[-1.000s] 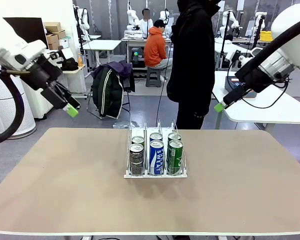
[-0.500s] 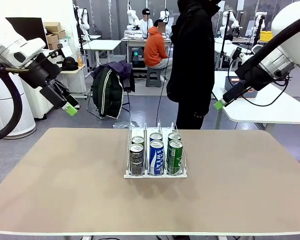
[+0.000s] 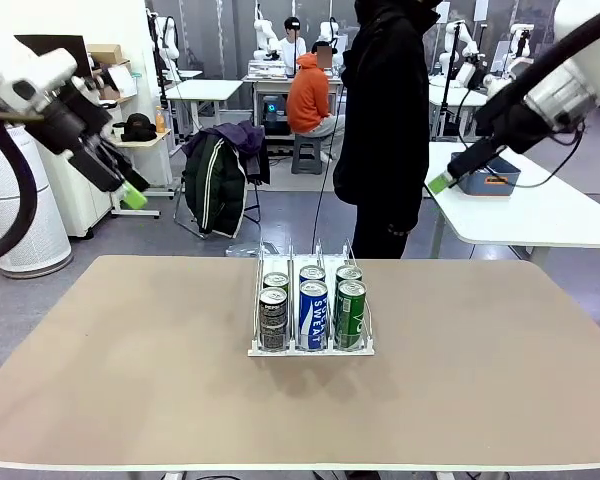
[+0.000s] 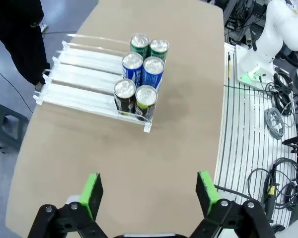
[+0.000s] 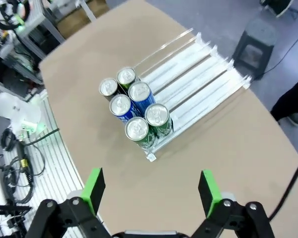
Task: Fill the beverage cans into the dispenser.
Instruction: Pick up the Sprite handed by the human.
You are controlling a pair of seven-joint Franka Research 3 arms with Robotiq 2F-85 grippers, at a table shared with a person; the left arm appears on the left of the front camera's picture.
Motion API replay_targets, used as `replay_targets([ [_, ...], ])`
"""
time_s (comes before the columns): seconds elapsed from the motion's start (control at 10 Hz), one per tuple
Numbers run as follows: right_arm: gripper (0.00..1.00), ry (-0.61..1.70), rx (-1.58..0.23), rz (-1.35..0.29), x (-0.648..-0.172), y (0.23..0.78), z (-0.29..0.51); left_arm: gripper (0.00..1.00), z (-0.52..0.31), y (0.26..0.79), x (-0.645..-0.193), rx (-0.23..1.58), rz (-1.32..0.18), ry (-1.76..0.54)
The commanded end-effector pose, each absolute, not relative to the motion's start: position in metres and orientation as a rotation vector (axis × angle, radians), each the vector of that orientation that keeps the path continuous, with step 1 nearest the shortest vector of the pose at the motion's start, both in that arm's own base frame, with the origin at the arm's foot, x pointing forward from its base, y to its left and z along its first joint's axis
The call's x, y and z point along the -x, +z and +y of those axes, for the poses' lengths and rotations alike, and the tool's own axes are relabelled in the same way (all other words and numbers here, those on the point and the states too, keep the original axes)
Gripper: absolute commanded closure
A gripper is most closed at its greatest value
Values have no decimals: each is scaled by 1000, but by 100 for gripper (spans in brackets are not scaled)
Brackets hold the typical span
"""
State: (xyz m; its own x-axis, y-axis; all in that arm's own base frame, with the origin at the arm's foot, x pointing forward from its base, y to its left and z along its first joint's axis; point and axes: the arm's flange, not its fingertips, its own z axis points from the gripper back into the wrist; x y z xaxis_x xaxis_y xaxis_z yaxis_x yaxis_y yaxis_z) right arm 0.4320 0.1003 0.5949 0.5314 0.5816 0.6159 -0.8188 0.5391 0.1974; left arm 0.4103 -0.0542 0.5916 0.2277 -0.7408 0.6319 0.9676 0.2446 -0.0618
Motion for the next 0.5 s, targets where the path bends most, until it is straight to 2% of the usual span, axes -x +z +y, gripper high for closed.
replay_targets([
  [0.0, 0, 925, -505, -527, -447, 626, 91, 0, -35, 624, -424, 534, -625, -1221],
  [0.4, 0, 992, -478, -606, -462, 682, 72, 0, -18, 680, -426, 403, -766, -1079],
])
